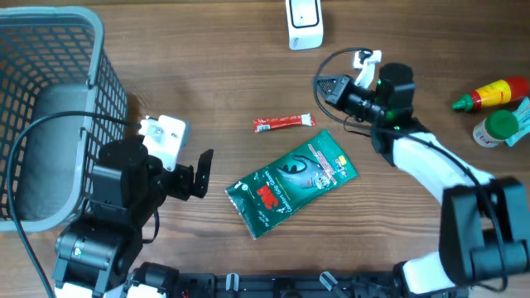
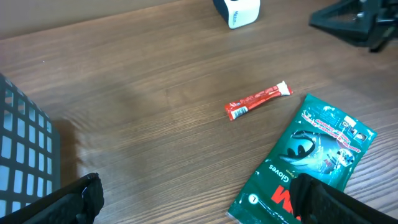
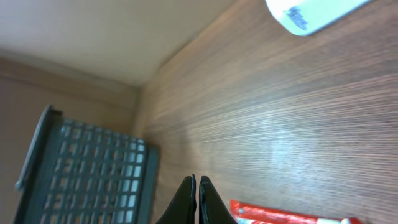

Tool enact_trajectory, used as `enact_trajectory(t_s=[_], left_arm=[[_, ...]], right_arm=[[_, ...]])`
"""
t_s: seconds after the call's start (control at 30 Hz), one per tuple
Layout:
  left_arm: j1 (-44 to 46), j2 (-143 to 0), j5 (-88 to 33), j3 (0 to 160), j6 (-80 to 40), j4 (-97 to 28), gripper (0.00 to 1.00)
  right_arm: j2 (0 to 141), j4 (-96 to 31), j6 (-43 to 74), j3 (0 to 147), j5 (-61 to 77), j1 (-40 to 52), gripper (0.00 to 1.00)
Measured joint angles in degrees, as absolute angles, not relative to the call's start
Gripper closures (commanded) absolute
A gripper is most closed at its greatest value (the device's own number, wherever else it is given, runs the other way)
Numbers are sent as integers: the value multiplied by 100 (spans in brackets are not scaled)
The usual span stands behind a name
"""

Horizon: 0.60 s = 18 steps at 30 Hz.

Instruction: Scan the item barcode

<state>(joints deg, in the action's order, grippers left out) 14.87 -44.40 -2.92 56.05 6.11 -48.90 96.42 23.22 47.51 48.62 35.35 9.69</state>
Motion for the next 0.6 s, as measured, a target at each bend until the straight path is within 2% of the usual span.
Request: enact_trajectory(t_s=[0.07, 0.1, 0.13, 0.27, 0.37, 0.4, 0.43, 0.47, 0.5, 0.6], left_arm=[[1487, -4440, -292, 5605, 611, -4888, 0], [1487, -4440, -292, 5605, 609, -4890, 0], [1487, -4440, -292, 5605, 611, -4890, 0], [1487, -4440, -294, 5605, 609, -4888, 0], [1487, -4440, -294, 5605, 609, -4886, 0], [1487, -4440, -292, 5605, 609, -4888, 0], [1487, -4440, -294, 5605, 609, -4888, 0], [1487, -4440, -292, 5605, 609, -4888, 0], [1487, -4440, -294, 5605, 609, -4888, 0], [1487, -4440, -294, 5605, 609, -4888, 0]], right_arm=[[9697, 2314, 4392, 4882, 3487, 993, 23], [9697, 2287, 3857, 4904, 3472, 1048, 6], [9697, 2171, 3297, 4941, 3437, 1138, 0], [9786, 1992, 1529, 4967, 2974, 1675, 0], [9887, 1706, 1063, 4989, 2930, 1837, 1], [9948, 1551, 963, 4993, 2766, 1900, 6], [10036, 1466, 1000, 4993, 2515, 1953, 14], [10079, 1413, 1214, 4991, 2331, 1970, 11], [10110, 1343, 1767, 4991, 2062, 1977, 0], [10116, 1669, 3500, 4991, 1955, 1935, 0]])
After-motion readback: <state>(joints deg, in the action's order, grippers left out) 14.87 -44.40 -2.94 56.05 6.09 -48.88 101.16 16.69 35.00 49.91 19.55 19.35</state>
